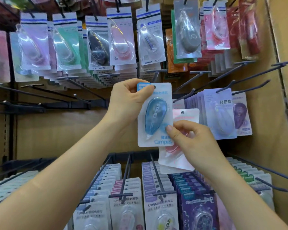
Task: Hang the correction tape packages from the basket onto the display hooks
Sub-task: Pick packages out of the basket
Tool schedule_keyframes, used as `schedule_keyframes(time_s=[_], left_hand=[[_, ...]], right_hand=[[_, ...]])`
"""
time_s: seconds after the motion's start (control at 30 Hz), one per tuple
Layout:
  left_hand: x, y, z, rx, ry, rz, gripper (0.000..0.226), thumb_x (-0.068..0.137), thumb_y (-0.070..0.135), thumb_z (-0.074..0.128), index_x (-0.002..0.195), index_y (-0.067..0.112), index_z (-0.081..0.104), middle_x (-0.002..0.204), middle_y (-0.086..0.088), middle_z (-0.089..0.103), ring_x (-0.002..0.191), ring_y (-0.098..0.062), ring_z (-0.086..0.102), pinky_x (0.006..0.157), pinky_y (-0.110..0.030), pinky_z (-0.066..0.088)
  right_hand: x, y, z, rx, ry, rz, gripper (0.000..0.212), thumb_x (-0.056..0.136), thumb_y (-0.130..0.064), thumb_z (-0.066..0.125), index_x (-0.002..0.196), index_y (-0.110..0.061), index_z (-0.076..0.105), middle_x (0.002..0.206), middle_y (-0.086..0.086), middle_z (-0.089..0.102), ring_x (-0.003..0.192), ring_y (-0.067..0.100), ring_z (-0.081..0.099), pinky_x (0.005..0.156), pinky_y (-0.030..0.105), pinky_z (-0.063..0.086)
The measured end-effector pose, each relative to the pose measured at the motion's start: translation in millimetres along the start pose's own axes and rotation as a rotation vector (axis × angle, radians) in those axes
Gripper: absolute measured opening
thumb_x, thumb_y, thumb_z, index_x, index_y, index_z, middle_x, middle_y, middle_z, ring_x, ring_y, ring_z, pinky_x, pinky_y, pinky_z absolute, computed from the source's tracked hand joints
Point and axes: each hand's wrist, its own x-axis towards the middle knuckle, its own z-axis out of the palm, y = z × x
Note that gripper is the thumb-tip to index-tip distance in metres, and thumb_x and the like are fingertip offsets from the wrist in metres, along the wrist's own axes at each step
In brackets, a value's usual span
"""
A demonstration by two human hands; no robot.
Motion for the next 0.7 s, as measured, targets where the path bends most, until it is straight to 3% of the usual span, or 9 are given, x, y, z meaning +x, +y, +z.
schedule_keyframes(time_s=[0.13, 0.23, 0.33, 0.5, 0.63, 0.7], left_hand=[[1.3, -1.5, -0.1, -0.02, -0.012, -0.055, 0.007, 0.092, 0.014, 0.068, 0.089, 0.007, 0.071, 0.077, 0.0, 0.073, 0.07, -0.01, 0.069, 0.065, -0.027, 0.058], [2.9, 1.3, -0.4, -0.028, -0.038, -0.112, 0.011, 0.092, 0.013, 0.067, 0.081, 0.013, 0.068, 0.067, 0.005, 0.069, 0.06, -0.009, 0.064, 0.054, -0.02, 0.05], [3.8, 1.0, -3.3, 0.029, -0.079, -0.135, 0.017, 0.091, 0.017, 0.066, 0.074, 0.016, 0.067, 0.067, 0.003, 0.069, 0.061, -0.012, 0.064, 0.055, -0.022, 0.049], [3.3, 6.2, -1.7, -0.043, -0.134, -0.248, 0.014, 0.094, 0.021, 0.064, 0.086, 0.012, 0.07, 0.075, -0.002, 0.074, 0.062, -0.012, 0.068, 0.055, -0.022, 0.053], [9.3, -5.4, 0.6, 0.125, -0.093, -0.323, 0.014, 0.094, 0.035, 0.062, 0.091, 0.023, 0.07, 0.092, 0.001, 0.074, 0.088, -0.015, 0.069, 0.079, -0.032, 0.056], [6.9, -13.4, -2.1, 0.126, -0.121, -0.37, 0.017, 0.096, 0.037, 0.059, 0.101, 0.024, 0.068, 0.101, 0.001, 0.073, 0.093, -0.015, 0.068, 0.079, -0.032, 0.056]], right_hand=[[0.7, -1.9, 1.5, 0.029, -0.002, 0.03, 0.021, 0.095, -0.023, 0.063, 0.076, -0.019, 0.071, 0.067, -0.011, 0.072, 0.058, 0.002, 0.066, 0.057, 0.011, 0.046], [0.1, -2.9, 0.0, 0.059, -0.011, 0.066, 0.025, 0.095, -0.021, 0.063, 0.072, -0.018, 0.071, 0.068, -0.006, 0.073, 0.06, 0.007, 0.068, 0.059, 0.014, 0.047], [-1.7, -3.4, 0.6, 0.108, -0.024, 0.123, 0.026, 0.095, -0.021, 0.063, 0.07, -0.017, 0.072, 0.076, -0.004, 0.075, 0.069, 0.005, 0.069, 0.061, 0.014, 0.048], [-4.3, -6.6, 3.2, 0.172, -0.044, 0.2, 0.025, 0.096, -0.021, 0.062, 0.075, -0.014, 0.073, 0.081, -0.002, 0.077, 0.073, 0.004, 0.07, 0.06, 0.015, 0.051], [-3.4, -5.9, 3.5, 0.141, -0.026, 0.245, 0.025, 0.095, -0.025, 0.062, 0.075, -0.017, 0.074, 0.08, -0.004, 0.076, 0.07, 0.005, 0.069, 0.061, 0.02, 0.051], [-3.1, -5.1, 4.0, 0.112, 0.004, 0.256, 0.022, 0.094, -0.028, 0.064, 0.077, -0.019, 0.075, 0.081, -0.005, 0.076, 0.07, 0.005, 0.07, 0.061, 0.023, 0.052]])
